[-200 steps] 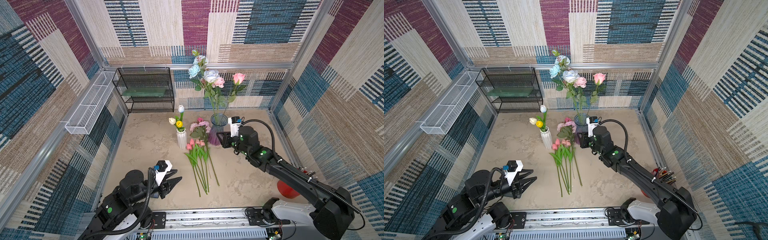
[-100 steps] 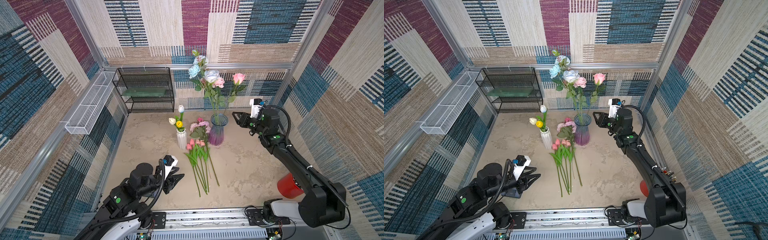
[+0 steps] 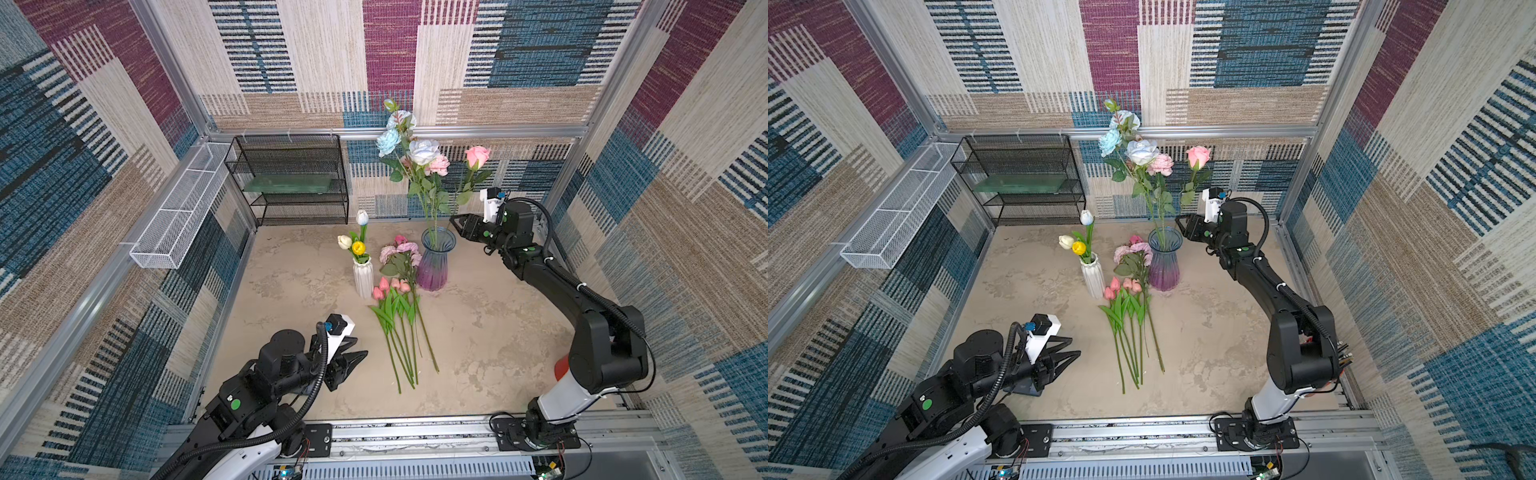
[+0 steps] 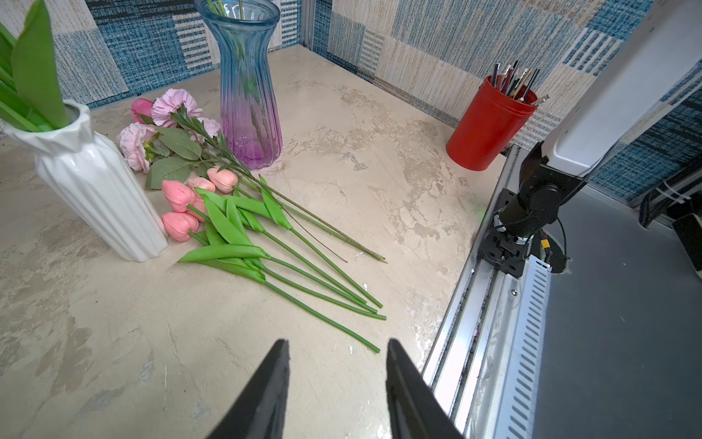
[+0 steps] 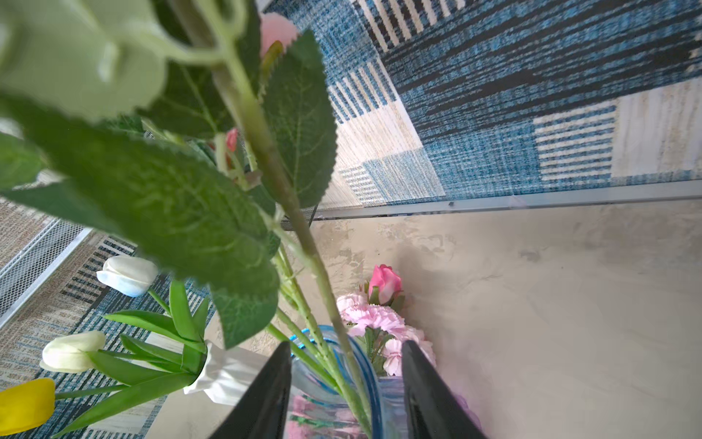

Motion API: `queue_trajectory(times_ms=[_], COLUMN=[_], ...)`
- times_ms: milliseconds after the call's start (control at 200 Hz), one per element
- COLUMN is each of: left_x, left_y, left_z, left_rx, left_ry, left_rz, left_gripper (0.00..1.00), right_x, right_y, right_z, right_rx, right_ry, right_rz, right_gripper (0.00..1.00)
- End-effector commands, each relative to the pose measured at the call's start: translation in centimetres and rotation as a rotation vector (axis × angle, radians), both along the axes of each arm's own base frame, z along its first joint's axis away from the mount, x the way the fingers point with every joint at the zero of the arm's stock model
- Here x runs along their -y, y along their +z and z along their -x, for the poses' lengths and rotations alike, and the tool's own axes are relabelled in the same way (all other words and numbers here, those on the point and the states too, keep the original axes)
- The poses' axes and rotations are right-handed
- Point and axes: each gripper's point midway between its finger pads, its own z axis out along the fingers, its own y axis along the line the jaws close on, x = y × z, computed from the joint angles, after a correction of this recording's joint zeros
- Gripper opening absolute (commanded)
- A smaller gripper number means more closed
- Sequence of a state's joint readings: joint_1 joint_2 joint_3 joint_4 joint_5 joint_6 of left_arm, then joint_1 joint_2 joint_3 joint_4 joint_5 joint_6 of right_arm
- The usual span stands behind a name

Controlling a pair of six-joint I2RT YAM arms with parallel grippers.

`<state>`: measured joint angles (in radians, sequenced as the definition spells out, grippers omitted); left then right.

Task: Pick out pink flowers from the vase
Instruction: Pick up the flower from the vase.

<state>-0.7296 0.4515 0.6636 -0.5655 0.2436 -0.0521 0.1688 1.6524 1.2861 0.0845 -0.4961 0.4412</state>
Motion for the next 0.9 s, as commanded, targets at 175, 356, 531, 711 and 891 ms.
queue_trajectory(times_ms=[175,356,531,711,891], left_x=[0.2,0.1,0.1,0.1,0.0], left_y=[0.1,0.0,0.1,0.3,0.4], left_z=[-0.1,-0.1,-0.1,0.0,0.0], left_rx=[0.009,0.009,0.011,0.02,0.026], left_ry=[-0.009,-0.005,-0.005,-0.005,-0.002], left_rz=[0.005,0.0,0.002,0.007,0.012], left_gripper=[0.44,0.44,0.44,0.44,0.44], right_x=[-1.6,-2.2,-2.4,-1.9,-0.8], right_y=[-0.1,0.2,1.6,3.4,6.2], right_z=[-1.4,-1.3,-1.1,-0.8,-0.1], right_rx=[0.029,0.052,0.083,0.112,0.154], right_ry=[0.049,0.063,0.05,0.016,-0.037], right_rz=[-0.01,-0.002,0.012,0.03,0.046], right_gripper=[0.28,0.12,0.04,0.0,0.0])
